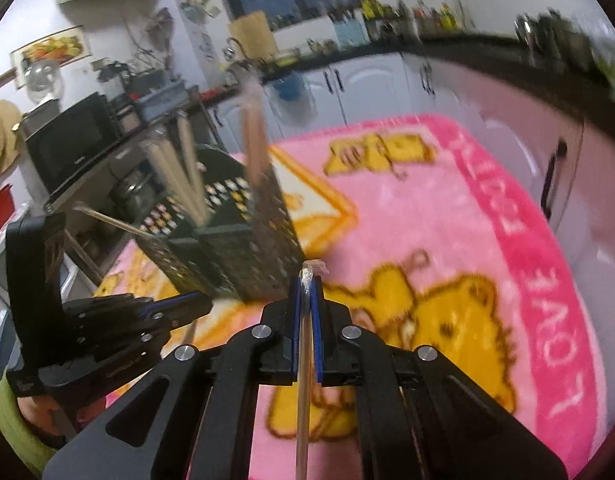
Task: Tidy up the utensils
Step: 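Lift the left tool's chopstick upright over the caddy while the right tool carries its own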
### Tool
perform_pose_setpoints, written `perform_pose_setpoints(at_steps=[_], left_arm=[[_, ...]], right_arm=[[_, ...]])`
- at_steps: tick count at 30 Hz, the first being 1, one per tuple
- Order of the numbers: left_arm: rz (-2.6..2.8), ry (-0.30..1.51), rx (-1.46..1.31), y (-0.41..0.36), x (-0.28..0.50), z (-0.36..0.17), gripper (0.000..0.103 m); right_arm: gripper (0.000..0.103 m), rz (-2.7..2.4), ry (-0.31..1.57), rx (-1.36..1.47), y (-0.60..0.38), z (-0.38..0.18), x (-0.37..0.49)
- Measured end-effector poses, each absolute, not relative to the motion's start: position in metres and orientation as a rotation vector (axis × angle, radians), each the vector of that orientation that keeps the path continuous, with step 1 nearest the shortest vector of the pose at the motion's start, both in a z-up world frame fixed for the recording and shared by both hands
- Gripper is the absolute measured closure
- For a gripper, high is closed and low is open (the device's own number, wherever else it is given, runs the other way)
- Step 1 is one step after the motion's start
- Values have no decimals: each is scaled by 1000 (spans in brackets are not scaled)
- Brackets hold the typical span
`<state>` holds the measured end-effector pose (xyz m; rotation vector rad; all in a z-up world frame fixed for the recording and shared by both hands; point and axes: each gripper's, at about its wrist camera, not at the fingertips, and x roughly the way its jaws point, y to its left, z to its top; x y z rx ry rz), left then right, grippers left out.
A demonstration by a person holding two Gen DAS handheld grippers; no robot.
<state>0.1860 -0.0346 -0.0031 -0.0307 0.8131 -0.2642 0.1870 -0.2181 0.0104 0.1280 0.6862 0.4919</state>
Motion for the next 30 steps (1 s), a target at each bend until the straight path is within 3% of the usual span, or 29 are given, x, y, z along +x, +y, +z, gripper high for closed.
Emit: perform_pose_setpoints(at_steps=[30], left_arm=[[-271, 473, -43, -20, 166, 142, 99]], right_arm=[[98, 561, 342, 66, -200, 133, 146]])
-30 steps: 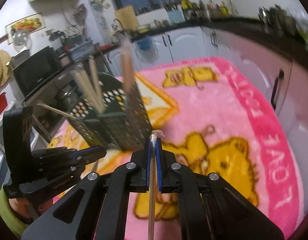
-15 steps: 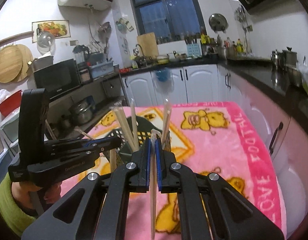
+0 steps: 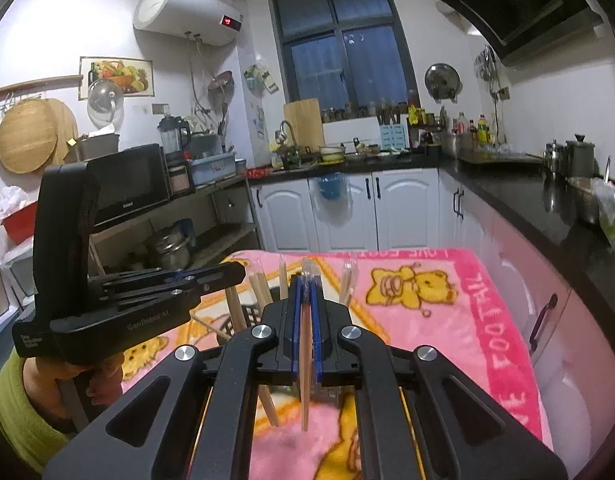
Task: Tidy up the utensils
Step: 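Lift the left tool's chopstick upright over the caddy while the right tool carries its own, then lower the left tool's chopstick into the caddy and open while the right tool releases its own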
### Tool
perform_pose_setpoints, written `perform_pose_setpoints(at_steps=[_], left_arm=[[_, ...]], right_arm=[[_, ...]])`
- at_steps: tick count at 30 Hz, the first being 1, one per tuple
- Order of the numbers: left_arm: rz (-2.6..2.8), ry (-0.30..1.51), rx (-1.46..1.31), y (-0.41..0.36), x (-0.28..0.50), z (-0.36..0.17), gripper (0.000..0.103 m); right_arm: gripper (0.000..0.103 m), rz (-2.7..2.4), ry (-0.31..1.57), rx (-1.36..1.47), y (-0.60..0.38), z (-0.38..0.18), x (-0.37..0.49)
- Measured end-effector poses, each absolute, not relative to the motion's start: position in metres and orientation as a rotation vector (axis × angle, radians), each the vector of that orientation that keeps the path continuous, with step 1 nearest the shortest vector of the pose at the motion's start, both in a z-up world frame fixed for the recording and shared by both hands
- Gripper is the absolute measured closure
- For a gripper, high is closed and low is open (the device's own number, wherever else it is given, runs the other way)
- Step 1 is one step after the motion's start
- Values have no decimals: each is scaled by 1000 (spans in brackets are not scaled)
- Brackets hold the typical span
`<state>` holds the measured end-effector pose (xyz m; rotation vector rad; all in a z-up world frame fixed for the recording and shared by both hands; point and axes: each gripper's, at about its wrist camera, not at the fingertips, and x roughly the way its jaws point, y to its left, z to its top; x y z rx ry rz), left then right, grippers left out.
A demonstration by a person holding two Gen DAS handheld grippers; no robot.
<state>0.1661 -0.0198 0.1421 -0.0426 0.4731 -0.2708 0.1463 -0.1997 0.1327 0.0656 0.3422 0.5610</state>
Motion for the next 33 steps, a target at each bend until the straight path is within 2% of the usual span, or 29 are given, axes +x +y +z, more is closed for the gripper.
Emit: perform_pose_setpoints(at_steps=[19, 25, 33], left_arm=[[-175, 283, -41, 6, 180, 228, 99], [-150, 267, -48, 14, 190, 231, 99], [-129, 318, -60, 19, 213, 199, 99]], right_arm=[[98, 595, 224, 35, -175, 204, 176], [98, 603, 200, 37, -169, 214, 192], [98, 587, 211, 52, -164, 203, 217]])
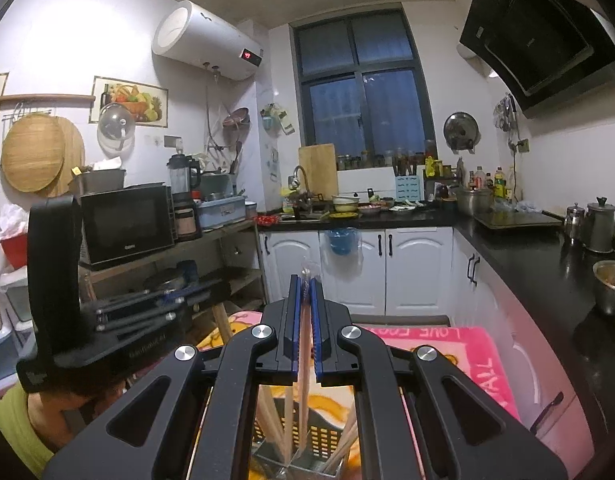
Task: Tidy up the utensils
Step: 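Lower the left tool's chopstick into the caddy and open while the right tool releases its own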
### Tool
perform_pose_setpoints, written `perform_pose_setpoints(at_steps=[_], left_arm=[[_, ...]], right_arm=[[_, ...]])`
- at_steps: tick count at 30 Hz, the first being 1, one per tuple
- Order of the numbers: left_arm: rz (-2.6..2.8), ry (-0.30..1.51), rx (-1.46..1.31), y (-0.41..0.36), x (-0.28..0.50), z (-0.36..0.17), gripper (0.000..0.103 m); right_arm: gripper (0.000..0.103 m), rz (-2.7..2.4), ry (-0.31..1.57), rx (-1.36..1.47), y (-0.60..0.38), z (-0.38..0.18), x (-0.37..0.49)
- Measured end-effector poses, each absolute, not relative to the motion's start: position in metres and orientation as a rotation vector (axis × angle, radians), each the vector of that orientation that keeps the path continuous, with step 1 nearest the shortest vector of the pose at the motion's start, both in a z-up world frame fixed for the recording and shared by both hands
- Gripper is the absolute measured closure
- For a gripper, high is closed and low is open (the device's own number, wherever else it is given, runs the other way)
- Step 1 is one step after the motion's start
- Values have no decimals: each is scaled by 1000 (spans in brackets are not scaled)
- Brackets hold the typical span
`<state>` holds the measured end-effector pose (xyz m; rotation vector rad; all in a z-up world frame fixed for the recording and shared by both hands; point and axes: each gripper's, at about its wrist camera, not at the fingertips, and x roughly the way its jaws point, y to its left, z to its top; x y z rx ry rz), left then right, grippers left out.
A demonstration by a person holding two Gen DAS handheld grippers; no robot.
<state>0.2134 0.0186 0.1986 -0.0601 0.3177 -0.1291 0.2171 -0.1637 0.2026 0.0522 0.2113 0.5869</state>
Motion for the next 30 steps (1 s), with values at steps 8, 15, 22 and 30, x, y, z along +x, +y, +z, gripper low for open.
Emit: perform_pose_setpoints(at_steps=[8, 15, 22, 30], left_arm=[[-132, 360, -76, 18, 228, 161, 99], [-134, 374, -77, 19, 234, 135, 99], [-129, 414, -67, 16, 238, 114, 99], [-124, 466, -62, 14, 233, 99, 95]], right_arm=[[98, 575, 271, 66, -153, 163, 243], [98, 560, 322, 77, -144, 126, 259], [98, 548, 382, 80, -143, 101, 264], [79, 504, 462, 74, -150, 88, 256]])
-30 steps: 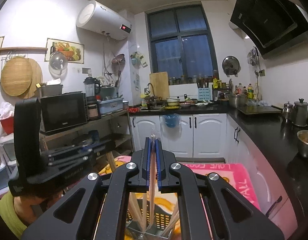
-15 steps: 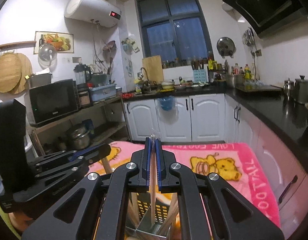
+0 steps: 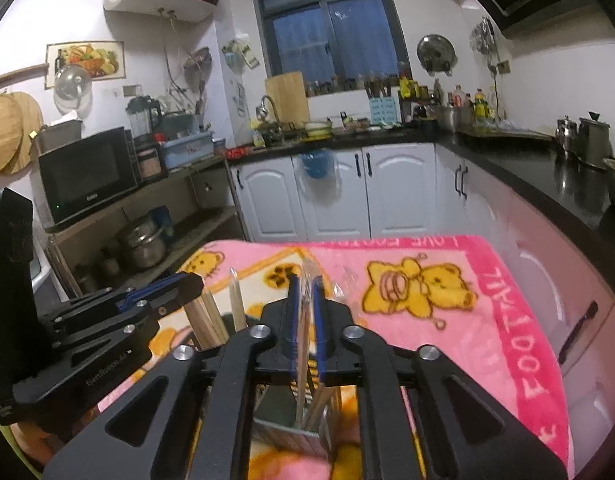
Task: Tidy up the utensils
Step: 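Lower the left tool's chopstick into the caddy and open while the right tool releases its own, then withdraw both open tools back from the caddy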
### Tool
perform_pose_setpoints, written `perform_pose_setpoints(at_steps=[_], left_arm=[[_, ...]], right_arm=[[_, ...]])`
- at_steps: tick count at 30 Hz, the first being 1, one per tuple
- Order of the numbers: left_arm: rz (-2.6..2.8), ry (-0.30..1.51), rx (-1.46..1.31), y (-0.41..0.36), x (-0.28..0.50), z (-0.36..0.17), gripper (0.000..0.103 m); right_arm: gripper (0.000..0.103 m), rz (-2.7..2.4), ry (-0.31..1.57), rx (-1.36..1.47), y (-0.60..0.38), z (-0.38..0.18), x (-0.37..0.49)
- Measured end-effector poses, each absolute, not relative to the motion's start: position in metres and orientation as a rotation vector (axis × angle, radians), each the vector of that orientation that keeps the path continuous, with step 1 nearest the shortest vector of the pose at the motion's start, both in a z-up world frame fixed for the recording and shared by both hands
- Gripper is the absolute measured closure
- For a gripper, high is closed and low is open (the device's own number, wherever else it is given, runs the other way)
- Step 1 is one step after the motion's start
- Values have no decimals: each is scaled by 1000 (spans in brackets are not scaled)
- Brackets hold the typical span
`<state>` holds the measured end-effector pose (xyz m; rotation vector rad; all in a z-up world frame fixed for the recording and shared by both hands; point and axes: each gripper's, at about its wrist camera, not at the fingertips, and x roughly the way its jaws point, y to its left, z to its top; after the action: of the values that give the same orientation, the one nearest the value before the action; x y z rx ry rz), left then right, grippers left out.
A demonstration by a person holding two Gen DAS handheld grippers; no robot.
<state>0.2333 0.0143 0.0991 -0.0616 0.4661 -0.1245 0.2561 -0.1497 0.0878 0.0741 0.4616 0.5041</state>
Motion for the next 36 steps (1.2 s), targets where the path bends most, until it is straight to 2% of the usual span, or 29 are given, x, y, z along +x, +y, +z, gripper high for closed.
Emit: perform_pose_setpoints(at_steps=[3, 7, 9, 11, 13, 14, 17, 20, 22, 24, 33, 36], left_arm=[[-121, 475, -62, 16, 229, 98, 85], [-116, 484, -65, 18, 219, 99, 78], [-114, 478, -68, 19, 212, 102, 62], [-112, 477, -63, 19, 206, 103, 59], [-110, 470, -59, 19, 197, 105, 53], [-111, 471, -61, 19, 192, 105, 46], [-112, 477, -71, 22, 181, 103, 39], [-104, 479, -69, 22, 170, 100, 26], [-98, 486, -74, 24, 163, 96, 22], [-87, 489, -72, 24, 155, 93, 11], [-67, 533, -96, 25, 126, 66, 11], [-65, 554, -104, 24, 117, 52, 11]], right_arm=[[75, 496, 457, 69, -154, 89, 248], [68, 494, 461, 59, -165, 89, 234], [63, 487, 467, 53, -172, 86, 228], [62, 488, 477, 49, -176, 84, 222], [56, 482, 482, 50, -182, 81, 214], [54, 486, 484, 52, -185, 80, 210], [49, 487, 492, 49, -190, 76, 198], [42, 493, 492, 48, -196, 72, 184], [37, 487, 488, 40, -198, 71, 176], [34, 485, 483, 33, -200, 70, 167], [12, 486, 474, 31, -205, 54, 131], [12, 487, 485, 30, -203, 44, 124]])
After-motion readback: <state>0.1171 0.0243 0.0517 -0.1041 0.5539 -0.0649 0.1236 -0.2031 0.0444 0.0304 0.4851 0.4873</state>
